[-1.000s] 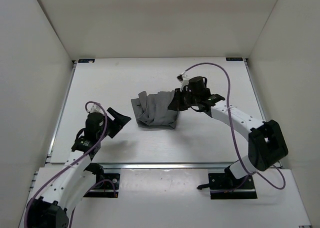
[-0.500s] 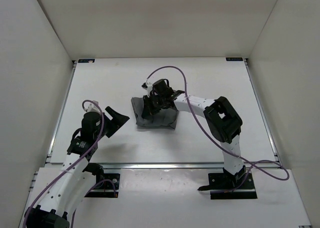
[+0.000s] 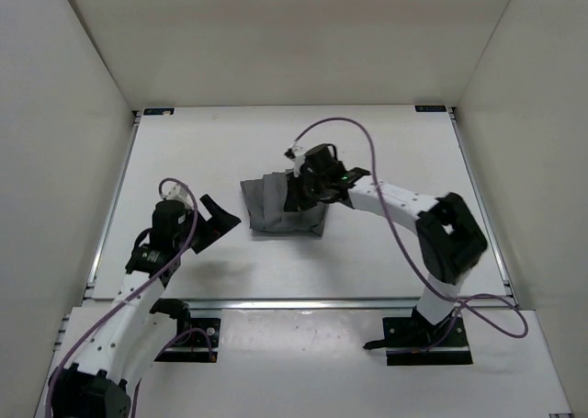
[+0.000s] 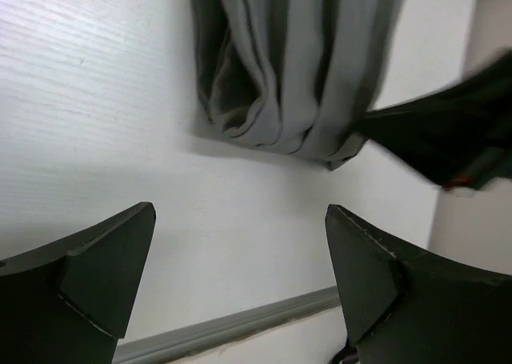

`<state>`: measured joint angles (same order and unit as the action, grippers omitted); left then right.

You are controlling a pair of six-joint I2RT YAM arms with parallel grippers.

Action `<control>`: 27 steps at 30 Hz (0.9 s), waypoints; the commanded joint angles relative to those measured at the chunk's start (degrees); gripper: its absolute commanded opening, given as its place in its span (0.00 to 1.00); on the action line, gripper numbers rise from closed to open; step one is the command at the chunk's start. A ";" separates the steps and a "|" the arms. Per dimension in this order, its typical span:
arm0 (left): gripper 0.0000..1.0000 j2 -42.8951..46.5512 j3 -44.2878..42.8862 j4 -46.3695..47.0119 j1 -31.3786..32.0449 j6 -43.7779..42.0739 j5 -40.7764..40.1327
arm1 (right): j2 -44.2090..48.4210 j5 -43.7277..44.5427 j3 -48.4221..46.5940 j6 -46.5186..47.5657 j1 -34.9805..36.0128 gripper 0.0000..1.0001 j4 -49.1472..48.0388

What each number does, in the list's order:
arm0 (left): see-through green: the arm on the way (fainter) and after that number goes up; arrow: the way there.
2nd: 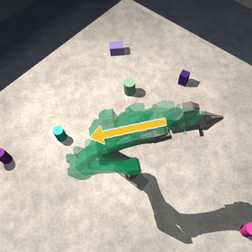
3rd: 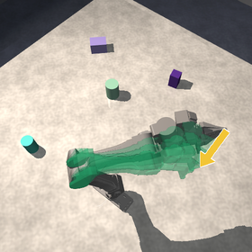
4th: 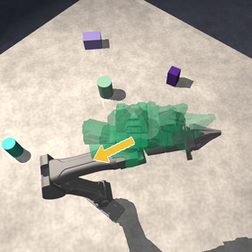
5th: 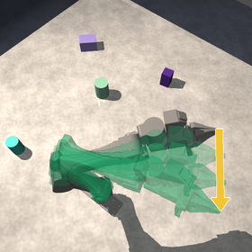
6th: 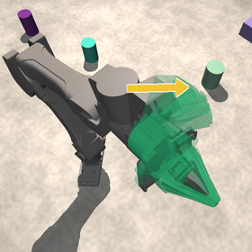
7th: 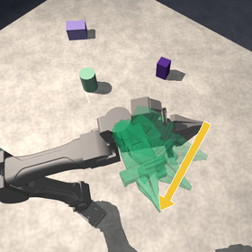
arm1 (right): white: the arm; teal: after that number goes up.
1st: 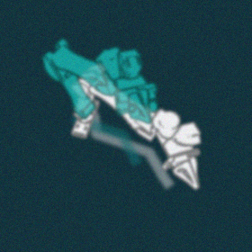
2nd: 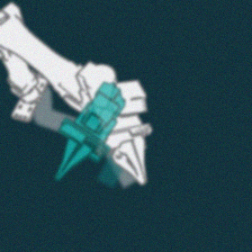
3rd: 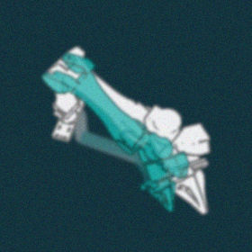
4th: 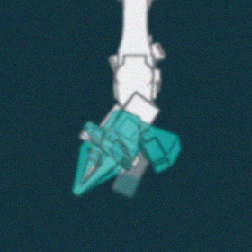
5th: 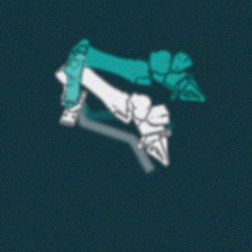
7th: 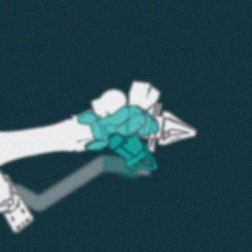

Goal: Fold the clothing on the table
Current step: Fold the skirt

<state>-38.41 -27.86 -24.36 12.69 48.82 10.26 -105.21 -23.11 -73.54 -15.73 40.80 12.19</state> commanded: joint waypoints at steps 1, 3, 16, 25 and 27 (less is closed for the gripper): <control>0.99 -8.48 -6.12 -3.82 -1.35 -11.42 7.04 | 11.50 5.53 4.69 -0.89 -6.23 0.02 2.12; 0.99 -15.09 -12.98 -8.49 -0.48 -17.60 9.16 | 17.73 6.68 9.71 -1.32 -8.88 0.03 3.98; 0.99 -22.05 -12.66 -9.75 0.32 -22.09 14.16 | 36.90 5.45 29.31 -1.05 -23.83 0.06 -0.21; 0.99 -22.86 -10.91 -6.67 1.38 -21.22 19.00 | 40.25 5.01 32.22 -1.41 -22.78 0.06 -4.09; 0.99 -21.62 -11.60 -6.84 1.11 -21.13 17.52 | 41.48 2.65 33.54 -1.94 -24.88 0.07 -5.58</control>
<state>-62.94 -39.31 -33.58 14.61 27.59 26.13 -66.67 -18.96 -41.23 -17.65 17.12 10.70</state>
